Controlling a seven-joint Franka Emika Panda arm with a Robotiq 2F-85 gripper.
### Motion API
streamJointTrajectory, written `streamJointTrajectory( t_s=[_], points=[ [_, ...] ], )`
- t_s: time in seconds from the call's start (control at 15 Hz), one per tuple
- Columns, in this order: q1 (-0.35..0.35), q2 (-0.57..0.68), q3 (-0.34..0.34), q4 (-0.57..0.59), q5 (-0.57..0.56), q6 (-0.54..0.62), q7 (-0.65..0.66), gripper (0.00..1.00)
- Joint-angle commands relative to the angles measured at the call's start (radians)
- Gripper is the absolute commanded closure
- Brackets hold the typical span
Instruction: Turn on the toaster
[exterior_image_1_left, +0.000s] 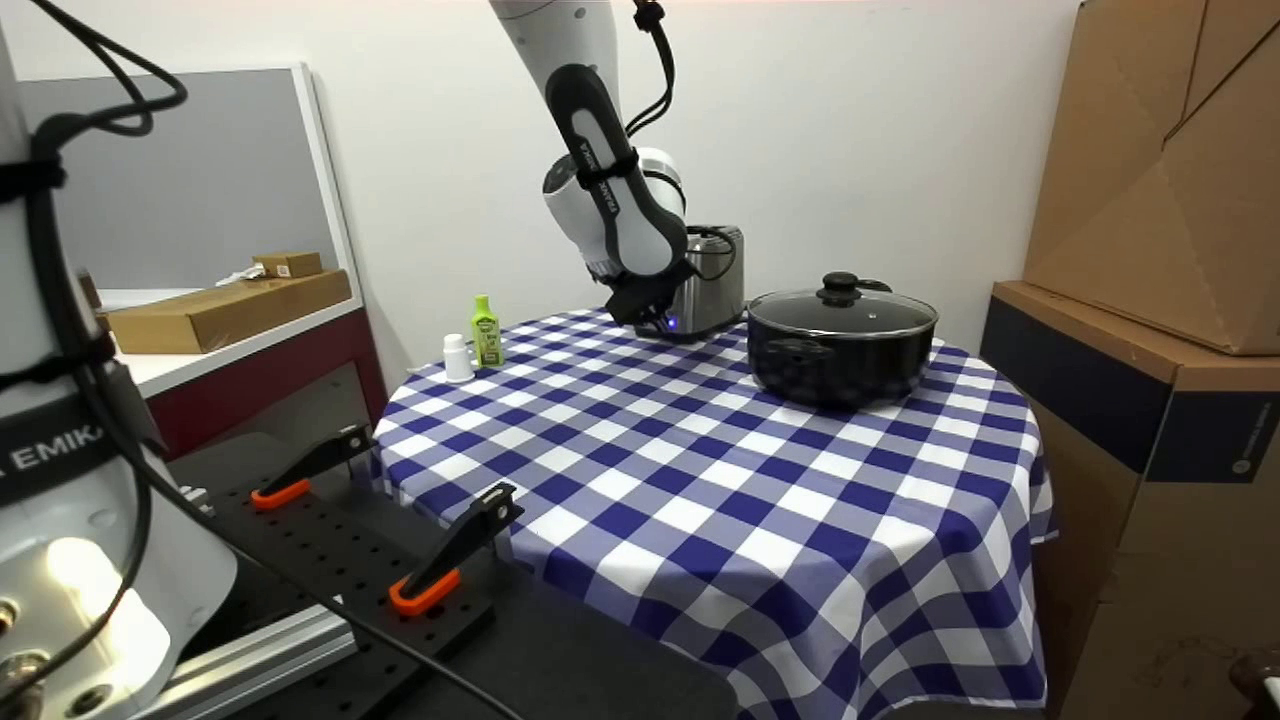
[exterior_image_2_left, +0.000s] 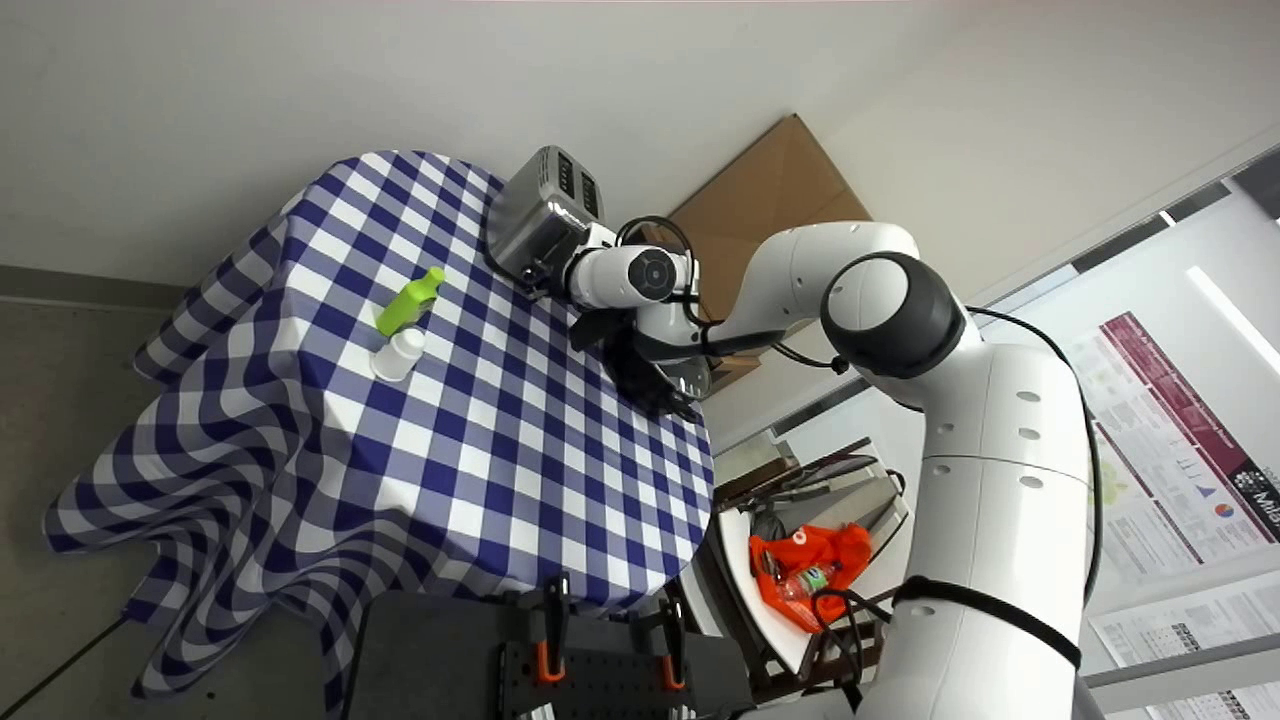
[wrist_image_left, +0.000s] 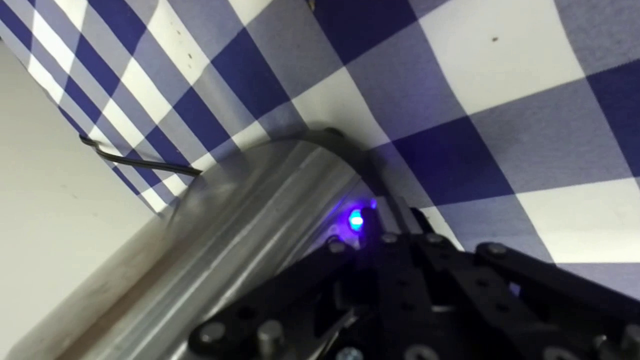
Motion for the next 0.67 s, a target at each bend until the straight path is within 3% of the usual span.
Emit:
streamJointTrajectory(
  t_s=[0.0,0.6],
  points=[
    [0.0,0.002,-0.001,0.009,-0.005,-0.003,-0.002,1.0],
    [0.012,-0.048,-0.03,-0.055,0.041,0.041,-0.028,1.0]
  ],
)
